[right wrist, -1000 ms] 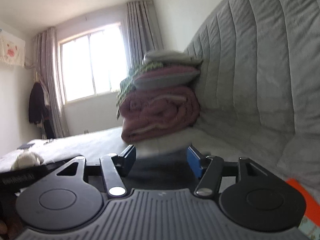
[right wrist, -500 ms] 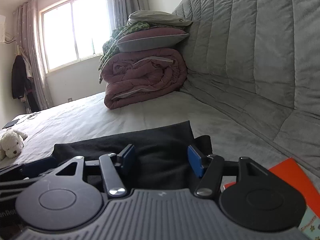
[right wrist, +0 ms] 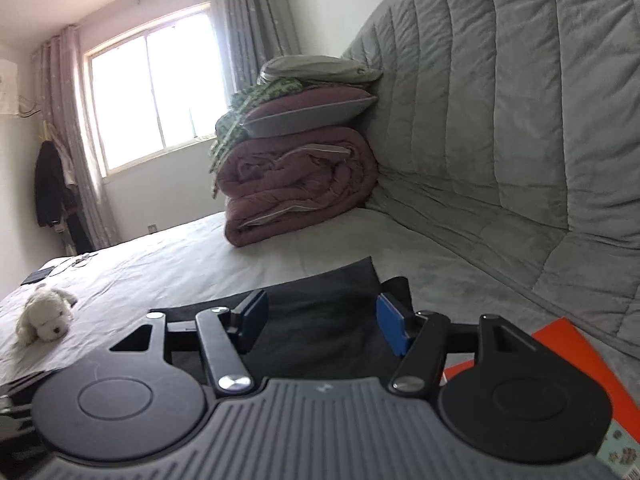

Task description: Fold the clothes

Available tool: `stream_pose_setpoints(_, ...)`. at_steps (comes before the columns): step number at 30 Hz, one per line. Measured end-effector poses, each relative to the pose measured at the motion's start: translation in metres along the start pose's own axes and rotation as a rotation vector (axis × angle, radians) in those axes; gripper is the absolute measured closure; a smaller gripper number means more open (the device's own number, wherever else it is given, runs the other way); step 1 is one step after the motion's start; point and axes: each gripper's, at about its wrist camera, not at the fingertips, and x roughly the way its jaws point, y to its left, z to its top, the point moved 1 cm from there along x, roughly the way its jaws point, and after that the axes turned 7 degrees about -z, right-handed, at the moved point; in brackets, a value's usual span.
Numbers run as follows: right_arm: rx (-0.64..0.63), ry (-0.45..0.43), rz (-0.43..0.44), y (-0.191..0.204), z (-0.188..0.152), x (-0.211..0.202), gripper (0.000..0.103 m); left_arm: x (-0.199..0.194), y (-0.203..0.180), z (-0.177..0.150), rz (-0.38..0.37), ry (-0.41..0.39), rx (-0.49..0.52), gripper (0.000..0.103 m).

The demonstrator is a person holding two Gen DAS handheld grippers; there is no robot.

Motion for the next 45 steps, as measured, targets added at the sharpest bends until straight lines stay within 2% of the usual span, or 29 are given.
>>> stream_pose_setpoints(7, -0.108, 0.009, 0.045, 0.015, -0.016, -0.018, 0.041, -0.002, -0.011, -0.005, 0.016, -0.016, 0.047, 0.047)
stream_pose_setpoints(11, -0.105, 0.037, 0.039, 0.012, -0.031, -0.005, 0.041, 0.0, -0.015, -0.012, 0.017, -0.019, 0.062, 0.047)
stream_pose_setpoints(21, -0.122, 0.04, 0.022, 0.018, -0.032, -0.007, 0.04, 0.001, -0.013, -0.015, 0.016, -0.016, 0.071, 0.047)
stream_pose_setpoints(26, -0.088, 0.015, -0.005, 0.021, -0.023, -0.017, 0.036, -0.006, -0.008, -0.006, 0.019, 0.008, 0.03, 0.042)
stream_pose_setpoints(30, -0.092, 0.01, -0.036, 0.023, -0.021, -0.022, 0.035, -0.017, -0.01, -0.002, 0.043, 0.026, 0.034, 0.036)
stream_pose_setpoints(45, -0.142, 0.092, -0.132, 0.037, -0.012, -0.048, 0.024, -0.047, -0.009, 0.009, 0.093, 0.142, 0.027, 0.036)
